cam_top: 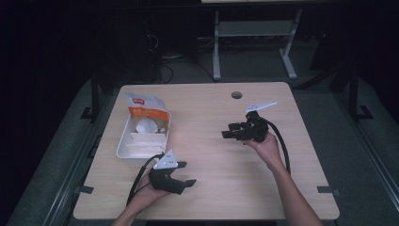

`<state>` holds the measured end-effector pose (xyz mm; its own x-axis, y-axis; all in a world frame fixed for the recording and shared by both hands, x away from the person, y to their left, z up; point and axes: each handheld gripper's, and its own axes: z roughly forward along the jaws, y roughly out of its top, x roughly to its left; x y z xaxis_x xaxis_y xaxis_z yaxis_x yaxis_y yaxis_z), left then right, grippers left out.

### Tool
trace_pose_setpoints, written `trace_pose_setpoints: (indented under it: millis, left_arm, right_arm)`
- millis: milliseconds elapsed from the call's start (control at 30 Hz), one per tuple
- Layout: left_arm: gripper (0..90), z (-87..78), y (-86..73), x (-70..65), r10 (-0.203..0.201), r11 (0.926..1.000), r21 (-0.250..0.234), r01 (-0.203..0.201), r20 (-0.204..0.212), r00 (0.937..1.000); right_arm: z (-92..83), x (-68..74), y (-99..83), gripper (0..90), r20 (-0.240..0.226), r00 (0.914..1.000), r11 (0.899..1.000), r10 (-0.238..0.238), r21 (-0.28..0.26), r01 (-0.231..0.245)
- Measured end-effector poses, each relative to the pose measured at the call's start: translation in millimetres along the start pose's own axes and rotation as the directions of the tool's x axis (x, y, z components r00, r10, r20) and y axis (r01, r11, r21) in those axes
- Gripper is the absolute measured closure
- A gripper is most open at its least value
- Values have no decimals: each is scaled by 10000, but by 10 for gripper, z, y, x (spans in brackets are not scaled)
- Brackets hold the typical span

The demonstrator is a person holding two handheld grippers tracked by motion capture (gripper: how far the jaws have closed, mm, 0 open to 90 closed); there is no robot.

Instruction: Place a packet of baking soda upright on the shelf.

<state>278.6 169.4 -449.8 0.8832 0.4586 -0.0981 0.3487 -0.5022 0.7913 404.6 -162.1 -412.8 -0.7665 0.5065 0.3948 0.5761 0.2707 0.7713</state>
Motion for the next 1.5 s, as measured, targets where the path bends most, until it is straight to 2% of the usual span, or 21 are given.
trace_pose_setpoints:
  millis: [767,1067,1500]
  left_arm:
    - [248,40,4,-2,46,9999,125,-45,-103,9999]
    - [246,49,7,-6,29,9999,156,-28,-112,9999]
    - [241,59,12,2,-39,9999,157,42,-153,9999]
  right_arm:
    - [-317,-78,-388,359,280,9987,9990,432,89,-435]
    - [-469,-77,-543,347,394,9975,9983,582,65,-585]
    - [-616,-29,-726,328,537,9971,9983,539,210,-551]
